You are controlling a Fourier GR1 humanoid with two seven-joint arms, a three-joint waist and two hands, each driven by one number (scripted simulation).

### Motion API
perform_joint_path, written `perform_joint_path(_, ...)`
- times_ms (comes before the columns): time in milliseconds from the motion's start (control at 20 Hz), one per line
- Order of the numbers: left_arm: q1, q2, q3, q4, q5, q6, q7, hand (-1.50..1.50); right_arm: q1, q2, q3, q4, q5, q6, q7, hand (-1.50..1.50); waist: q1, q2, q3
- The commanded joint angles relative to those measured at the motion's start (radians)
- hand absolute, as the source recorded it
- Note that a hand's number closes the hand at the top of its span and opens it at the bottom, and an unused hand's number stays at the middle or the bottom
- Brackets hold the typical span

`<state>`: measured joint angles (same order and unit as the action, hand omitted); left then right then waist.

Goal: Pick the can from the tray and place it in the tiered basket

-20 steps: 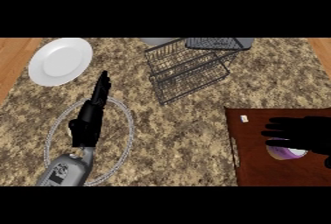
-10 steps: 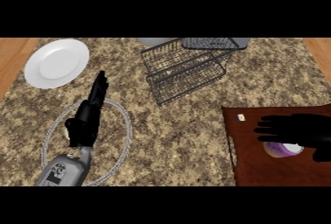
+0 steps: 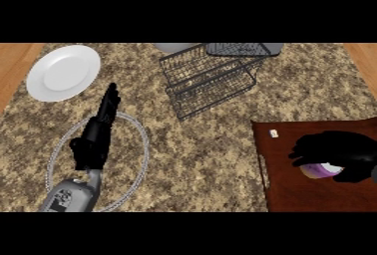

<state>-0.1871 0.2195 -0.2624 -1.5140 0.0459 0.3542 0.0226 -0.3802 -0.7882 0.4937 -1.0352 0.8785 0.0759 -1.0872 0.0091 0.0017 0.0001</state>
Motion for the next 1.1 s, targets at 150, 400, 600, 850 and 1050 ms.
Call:
perform_joint_path(150, 0.027, 0.007, 0.018, -0.026, -0.002, -0.02, -0.007, 0.0, 0.019, 0.013, -0.052, 0.016, -0.038, -0.157, -0.195, 1.5, -0.003, -0.002, 0.001)
perform_joint_path(400, 0.044, -0.027, 0.018, 0.005, -0.024, -0.008, -0.047, 0.0, 0.032, 0.078, -0.054, 0.025, -0.02, -0.199, -0.168, 1.5, -0.006, -0.001, 0.0)
perform_joint_path(600, 0.034, -0.001, 0.034, -0.023, -0.017, -0.022, 0.002, 0.0, 0.037, 0.232, -0.01, -0.084, 0.077, -0.12, 0.329, 1.5, -0.019, -0.009, -0.002)
perform_joint_path(850, 0.051, -0.017, 0.022, -0.019, -0.032, 0.006, -0.002, 0.0, 0.02, 0.308, -0.032, -0.067, 0.189, -0.047, 0.748, 1.5, -0.043, -0.032, -0.013)
perform_joint_path(1050, 0.056, -0.012, 0.027, -0.012, -0.033, 0.007, 0.01, 0.0, -0.004, 0.468, -0.008, -0.173, 0.265, 0.01, 1.056, 1.5, -0.047, -0.035, -0.01)
